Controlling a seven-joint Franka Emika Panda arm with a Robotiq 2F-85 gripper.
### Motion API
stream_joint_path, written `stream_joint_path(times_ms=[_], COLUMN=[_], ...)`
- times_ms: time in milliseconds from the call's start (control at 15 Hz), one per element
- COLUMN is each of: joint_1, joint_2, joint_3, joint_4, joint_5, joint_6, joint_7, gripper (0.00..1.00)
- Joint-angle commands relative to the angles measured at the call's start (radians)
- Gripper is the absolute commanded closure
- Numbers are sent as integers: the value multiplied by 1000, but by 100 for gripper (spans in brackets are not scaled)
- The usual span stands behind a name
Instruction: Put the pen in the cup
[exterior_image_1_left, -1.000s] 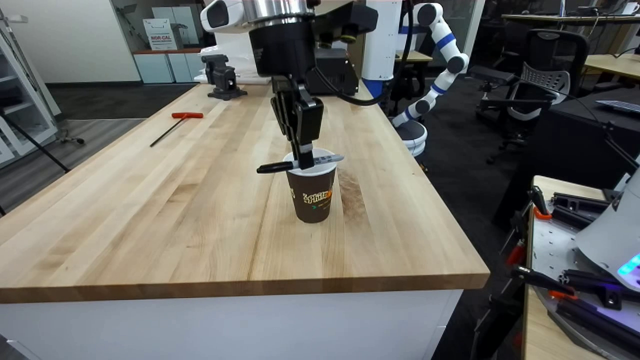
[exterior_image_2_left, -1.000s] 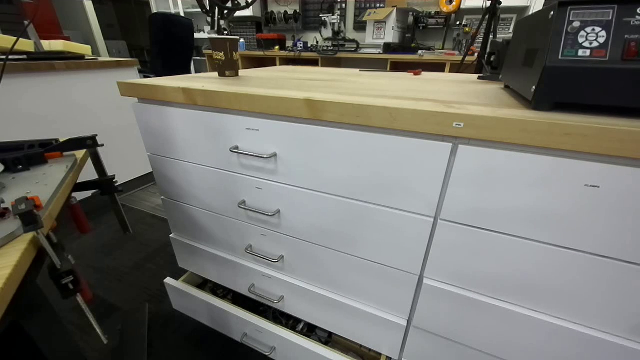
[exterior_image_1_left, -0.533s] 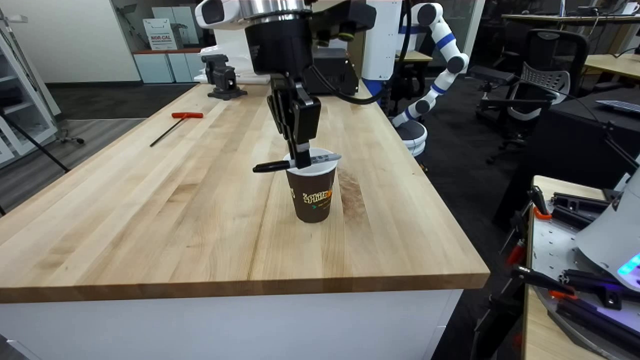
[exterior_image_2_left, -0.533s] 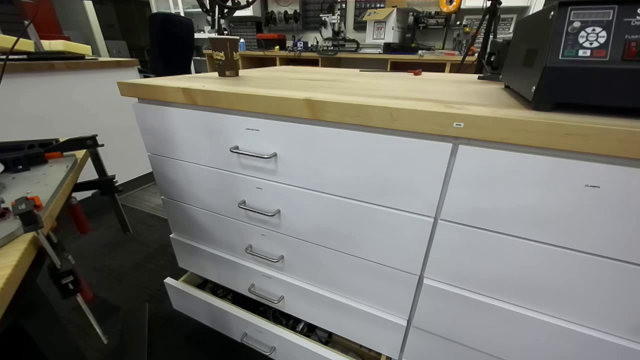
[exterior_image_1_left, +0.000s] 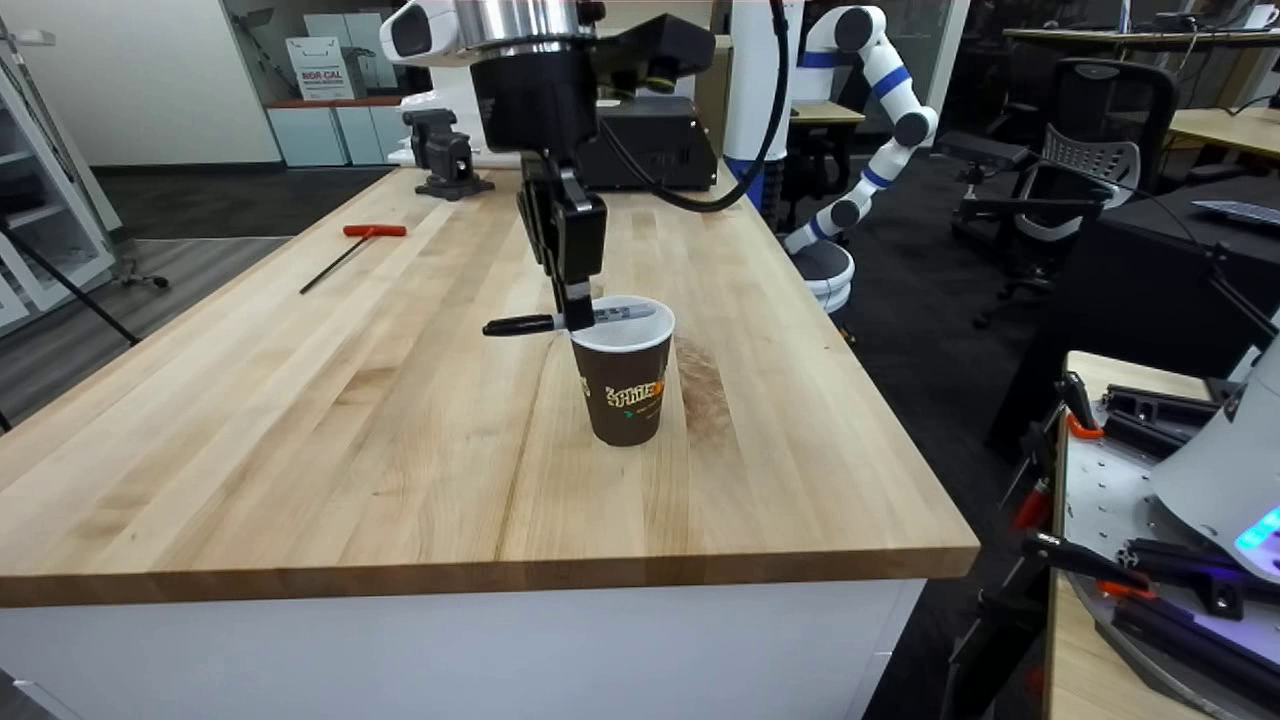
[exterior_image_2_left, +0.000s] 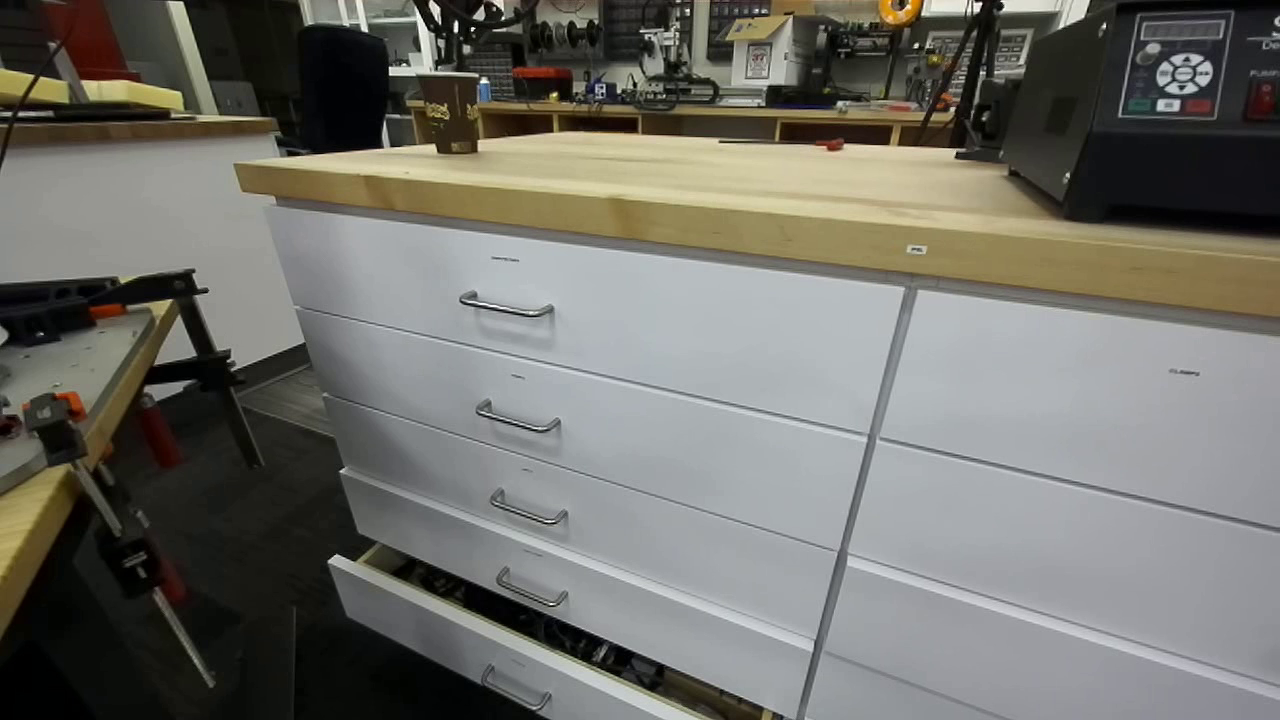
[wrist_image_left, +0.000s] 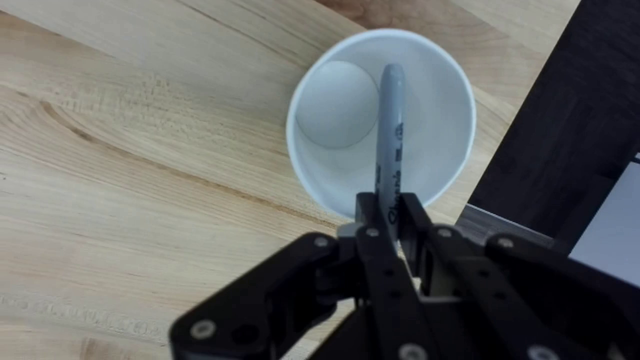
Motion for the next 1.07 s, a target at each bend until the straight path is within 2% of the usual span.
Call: stream_joint_path(times_ms=[0, 533, 1000], joint_1=[-2, -28, -83], joint_2=[30, -6, -38], joint_3=[0, -3, -11], joint_4=[42, 20, 3], joint_5=[5, 17, 74], joint_6=[33, 103, 121], joint_7=[-1, -10, -2], gripper=[97, 97, 97])
